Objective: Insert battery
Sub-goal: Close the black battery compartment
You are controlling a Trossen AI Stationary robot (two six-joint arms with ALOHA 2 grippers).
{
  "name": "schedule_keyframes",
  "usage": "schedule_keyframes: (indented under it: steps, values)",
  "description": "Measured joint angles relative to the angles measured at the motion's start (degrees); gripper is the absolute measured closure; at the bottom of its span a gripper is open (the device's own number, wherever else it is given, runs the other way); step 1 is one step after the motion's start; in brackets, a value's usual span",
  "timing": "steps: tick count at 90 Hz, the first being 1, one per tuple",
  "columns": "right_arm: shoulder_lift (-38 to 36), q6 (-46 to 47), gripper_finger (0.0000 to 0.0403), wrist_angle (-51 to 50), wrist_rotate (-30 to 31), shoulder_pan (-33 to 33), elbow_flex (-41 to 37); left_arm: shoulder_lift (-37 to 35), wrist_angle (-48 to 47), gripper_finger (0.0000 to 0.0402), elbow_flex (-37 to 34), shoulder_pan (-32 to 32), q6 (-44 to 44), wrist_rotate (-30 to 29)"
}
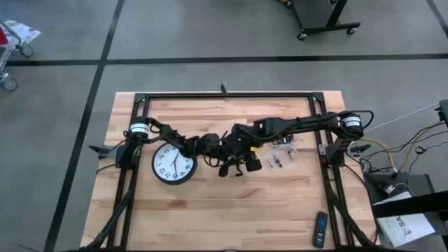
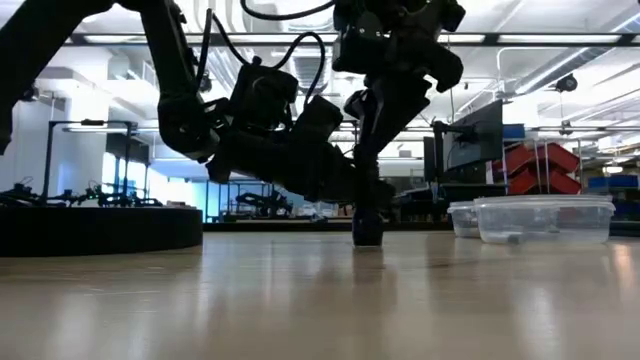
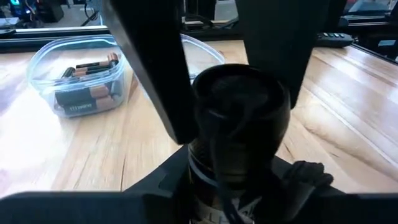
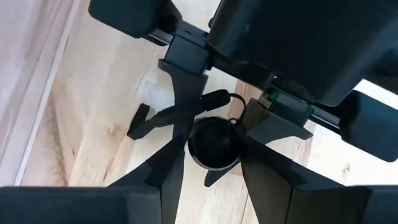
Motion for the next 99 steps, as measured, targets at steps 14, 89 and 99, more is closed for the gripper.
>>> schedule_keyframes:
  steps: [14, 89, 99]
  values:
    - [0.04, 0.53, 0.0257, 3.19, 0.00, 0.00, -1.00, 0.00, -1.08, 0.0293, 0.00, 0.02, 0.04, -0.05]
    - [1.51, -7.79, 0.0303, 3.76, -0.63, 0.71, -1.50, -0.07, -2.15, 0.0310, 0.09, 0.00, 1.57, 1.07]
    - [1.63, -9.58, 0.0303, 4.05, -3.73, 0.80, -1.52, -0.05, -2.39, 0.0310, 0.09, 0.00, 2.43, 4.72]
